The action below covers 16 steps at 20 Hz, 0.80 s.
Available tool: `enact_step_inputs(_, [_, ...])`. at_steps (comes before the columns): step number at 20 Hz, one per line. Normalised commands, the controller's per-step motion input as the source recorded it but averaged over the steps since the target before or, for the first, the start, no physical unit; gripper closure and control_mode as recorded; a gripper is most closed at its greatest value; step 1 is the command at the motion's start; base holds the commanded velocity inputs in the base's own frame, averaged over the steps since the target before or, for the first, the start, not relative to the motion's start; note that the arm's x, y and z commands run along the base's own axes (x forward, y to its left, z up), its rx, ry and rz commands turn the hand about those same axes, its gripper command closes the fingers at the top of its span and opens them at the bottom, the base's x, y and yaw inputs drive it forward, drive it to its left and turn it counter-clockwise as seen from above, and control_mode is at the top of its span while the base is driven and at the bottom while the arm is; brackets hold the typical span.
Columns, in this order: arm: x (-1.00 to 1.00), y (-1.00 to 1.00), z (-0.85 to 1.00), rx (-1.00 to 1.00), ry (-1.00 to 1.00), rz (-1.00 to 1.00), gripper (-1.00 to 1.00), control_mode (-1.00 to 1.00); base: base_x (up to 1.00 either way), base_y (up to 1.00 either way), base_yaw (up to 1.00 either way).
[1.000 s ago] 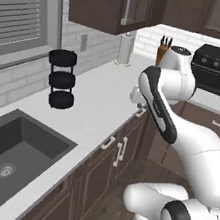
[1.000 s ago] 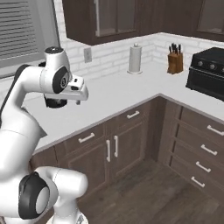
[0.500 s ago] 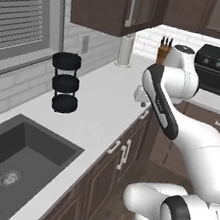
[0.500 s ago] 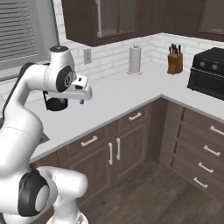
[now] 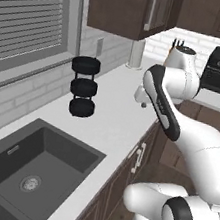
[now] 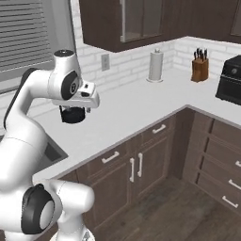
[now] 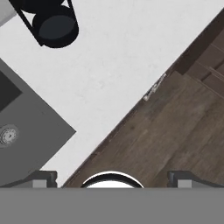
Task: Take a straw from the drawer in front and place it inside the glass cup on the dining counter.
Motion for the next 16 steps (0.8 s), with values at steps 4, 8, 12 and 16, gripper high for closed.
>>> enact_step_inputs(4, [0.0, 0.0, 0.0, 0.0, 0.0, 0.0, -1.0, 1.0, 0.09, 0.38, 0.0])
enact_step_inputs(8, [0.0, 0.0, 0.0, 0.0, 0.0, 0.0, -1.0, 1.0, 0.03, 0.03, 0.0])
enact_step_inputs(12, [0.0, 0.0, 0.0, 0.0, 0.0, 0.0, -1.0, 1.0, 0.0, 0.0, 0.0])
enact_step_inputs(16, [0.0, 0.0, 0.0, 0.0, 0.0, 0.0, -1.0, 1.0, 0.0, 0.0, 0.0])
